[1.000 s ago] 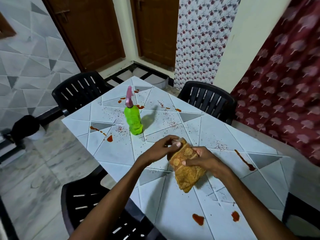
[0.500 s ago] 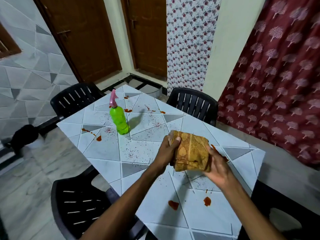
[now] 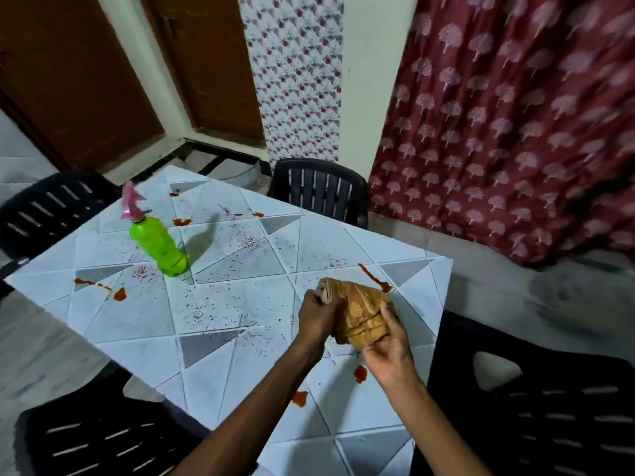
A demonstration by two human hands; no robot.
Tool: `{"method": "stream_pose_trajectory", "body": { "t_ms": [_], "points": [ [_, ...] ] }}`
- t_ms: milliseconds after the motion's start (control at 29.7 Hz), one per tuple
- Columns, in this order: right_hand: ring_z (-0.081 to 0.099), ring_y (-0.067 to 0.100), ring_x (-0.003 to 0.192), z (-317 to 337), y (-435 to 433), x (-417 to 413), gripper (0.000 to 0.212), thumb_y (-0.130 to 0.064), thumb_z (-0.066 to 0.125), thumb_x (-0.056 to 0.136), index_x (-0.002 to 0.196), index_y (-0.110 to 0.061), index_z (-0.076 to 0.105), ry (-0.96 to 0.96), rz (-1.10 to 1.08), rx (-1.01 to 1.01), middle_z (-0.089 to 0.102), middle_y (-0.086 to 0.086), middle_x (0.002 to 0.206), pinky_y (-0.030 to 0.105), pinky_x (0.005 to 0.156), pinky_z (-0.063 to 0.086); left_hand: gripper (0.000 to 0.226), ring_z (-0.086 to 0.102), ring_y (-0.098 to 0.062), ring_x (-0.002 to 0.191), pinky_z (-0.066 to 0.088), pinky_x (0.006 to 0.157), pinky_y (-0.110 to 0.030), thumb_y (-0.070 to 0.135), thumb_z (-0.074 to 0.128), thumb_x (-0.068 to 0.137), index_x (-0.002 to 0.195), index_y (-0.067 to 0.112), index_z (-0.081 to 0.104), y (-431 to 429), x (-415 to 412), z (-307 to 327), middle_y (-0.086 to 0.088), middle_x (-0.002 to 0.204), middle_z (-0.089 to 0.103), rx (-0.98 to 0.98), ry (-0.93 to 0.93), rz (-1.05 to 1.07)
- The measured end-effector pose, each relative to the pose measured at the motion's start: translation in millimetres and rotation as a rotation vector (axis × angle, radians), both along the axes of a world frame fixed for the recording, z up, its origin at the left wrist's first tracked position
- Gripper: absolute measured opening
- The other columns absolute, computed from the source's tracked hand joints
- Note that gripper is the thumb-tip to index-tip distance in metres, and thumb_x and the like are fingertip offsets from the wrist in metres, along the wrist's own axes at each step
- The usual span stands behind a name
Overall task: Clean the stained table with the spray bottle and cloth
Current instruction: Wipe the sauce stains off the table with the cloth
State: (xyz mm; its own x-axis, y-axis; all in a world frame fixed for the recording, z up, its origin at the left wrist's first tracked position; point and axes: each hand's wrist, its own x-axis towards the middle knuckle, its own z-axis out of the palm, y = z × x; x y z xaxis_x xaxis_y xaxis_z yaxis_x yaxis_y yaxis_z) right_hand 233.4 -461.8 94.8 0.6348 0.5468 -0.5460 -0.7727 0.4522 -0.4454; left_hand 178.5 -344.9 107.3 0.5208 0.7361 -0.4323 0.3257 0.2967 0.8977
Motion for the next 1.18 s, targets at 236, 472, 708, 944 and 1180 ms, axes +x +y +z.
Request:
{"method": "stream_pose_trajectory", "body": {
  "t_ms": [236, 472, 708, 944, 1180],
  "points": [
    [0.074, 0.031, 0.098, -21, -18, 14, 0.035, -0.03, 0.059, 0.089, 0.101, -0.005, 0.08, 0.085, -0.044, 0.0, 0.074, 0.018, 0.113, 0.044, 0.08, 0.062, 0.025, 0.063, -0.028, 0.08, 0.055, 0.069, -0.044, 0.019, 0.076, 0.082, 0.089, 0.013, 0.053, -10, 29, -38, -0.014, 0.089, 0.065, -0.062, 0.054, -0.042],
    [0.07, 0.033, 0.111, -48, -12, 43, 0.053, -0.025, 0.073, 0.084, 0.131, -0.003, 0.062, 0.069, -0.03, -0.251, 0.071, 0.018, 0.122, 0.049, 0.097, 0.053, 0.051, 0.07, -0.029, 0.086, 0.06, 0.074, -0.044, 0.039, 0.081, 0.058, 0.099, 0.018, 0.061, 10, 44, -65, -0.005, 0.095, 0.072, 0.0, 0.141, -0.391],
    [0.067, 0.029, 0.092, -57, -34, 63, 0.037, 0.004, 0.069, 0.085, 0.121, -0.005, 0.066, -0.054, -0.073, -0.798, 0.07, 0.015, 0.117, 0.032, 0.068, 0.053, 0.032, 0.062, -0.018, 0.094, 0.045, 0.073, -0.027, 0.045, 0.065, 0.09, 0.105, 0.016, 0.065, 43, 45, -76, -0.001, 0.102, 0.069, 0.038, 0.306, -0.849],
    [0.068, 0.03, 0.101, -40, -55, 94, 0.075, -0.019, 0.078, 0.049, 0.122, -0.015, 0.064, -0.395, 0.002, -1.153, 0.071, 0.01, 0.113, 0.044, 0.091, 0.057, 0.012, 0.055, -0.014, 0.085, 0.037, 0.075, -0.024, 0.034, 0.063, 0.095, 0.094, 0.023, 0.06, 97, 41, -86, 0.005, 0.092, 0.06, 0.375, 0.361, -0.764],
    [0.068, 0.036, 0.101, -42, -57, 106, 0.048, 0.012, 0.072, 0.076, 0.122, -0.001, 0.066, -0.12, -0.043, -0.774, 0.069, 0.022, 0.121, 0.046, 0.082, 0.06, 0.019, 0.061, -0.021, 0.101, 0.038, 0.08, -0.026, 0.028, 0.066, 0.093, 0.105, 0.013, 0.067, 123, 49, -107, -0.002, 0.106, 0.066, 0.428, 0.331, -0.82]
  ]
}}
